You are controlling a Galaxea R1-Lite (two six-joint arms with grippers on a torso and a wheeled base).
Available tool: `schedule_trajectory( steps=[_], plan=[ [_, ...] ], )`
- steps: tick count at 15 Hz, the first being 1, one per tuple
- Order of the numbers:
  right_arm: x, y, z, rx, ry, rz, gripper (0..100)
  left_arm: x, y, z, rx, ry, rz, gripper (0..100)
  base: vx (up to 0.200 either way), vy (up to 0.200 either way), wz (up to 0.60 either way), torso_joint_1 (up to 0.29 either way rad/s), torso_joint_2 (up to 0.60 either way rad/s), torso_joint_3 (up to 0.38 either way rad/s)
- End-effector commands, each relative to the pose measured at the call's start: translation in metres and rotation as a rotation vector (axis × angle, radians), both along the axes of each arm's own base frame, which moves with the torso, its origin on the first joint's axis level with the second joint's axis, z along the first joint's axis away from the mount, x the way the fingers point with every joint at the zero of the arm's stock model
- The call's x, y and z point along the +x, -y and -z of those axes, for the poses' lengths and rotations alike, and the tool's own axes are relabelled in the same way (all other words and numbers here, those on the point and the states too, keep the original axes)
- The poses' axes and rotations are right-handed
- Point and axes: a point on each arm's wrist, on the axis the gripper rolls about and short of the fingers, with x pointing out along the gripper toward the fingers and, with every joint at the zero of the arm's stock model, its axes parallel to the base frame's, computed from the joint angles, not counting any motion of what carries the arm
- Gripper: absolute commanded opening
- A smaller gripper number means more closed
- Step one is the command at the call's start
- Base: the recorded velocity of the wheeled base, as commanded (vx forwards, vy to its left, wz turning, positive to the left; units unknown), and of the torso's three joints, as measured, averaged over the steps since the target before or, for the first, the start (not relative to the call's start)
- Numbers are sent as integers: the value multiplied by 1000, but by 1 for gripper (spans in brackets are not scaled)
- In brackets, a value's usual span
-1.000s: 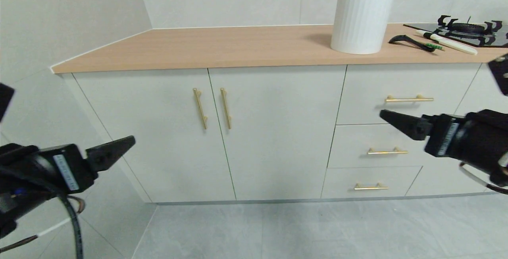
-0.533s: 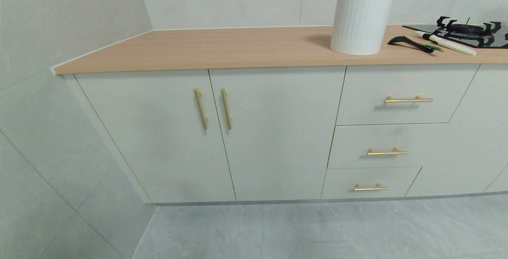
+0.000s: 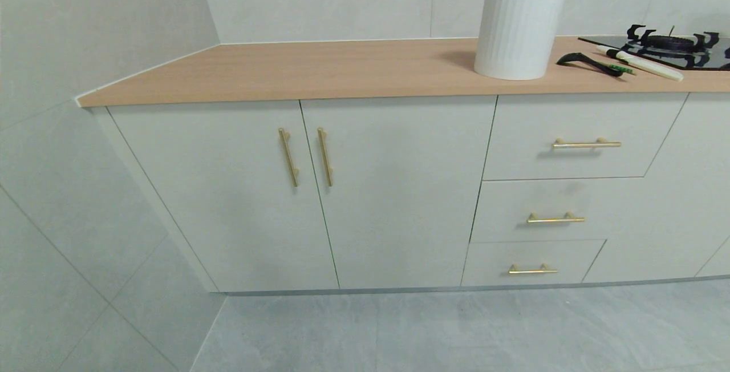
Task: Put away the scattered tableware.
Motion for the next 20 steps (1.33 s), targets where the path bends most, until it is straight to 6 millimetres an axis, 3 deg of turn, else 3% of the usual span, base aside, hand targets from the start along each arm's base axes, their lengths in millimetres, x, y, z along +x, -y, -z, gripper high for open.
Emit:
schedule_trajectory(
  steps=[1,3,5,9,13,20],
  plan=[
    [-3,-1,17,9,15,23,100,-18,4,20,18,61,-41,100,0,0,0,0,0,0],
    [10,-1,39,10,-75,21,100,-9,4,32,12,11,-49,100,0,0,0,0,0,0],
    [32,-1,81,23,-118,11,100,16,4,66,20,-105,-39,100,0,0,0,0,0,0],
    [34,-4,89,58,-186,-116,100,42,8,111,65,-137,137,100,0,0,0,0,0,0],
    [34,-5,90,57,-192,-170,100,43,10,122,68,-238,228,100,0,0,0,0,0,0],
    [34,-5,94,78,-229,-186,100,43,11,122,54,-239,278,100,0,0,0,0,0,0]
  ],
)
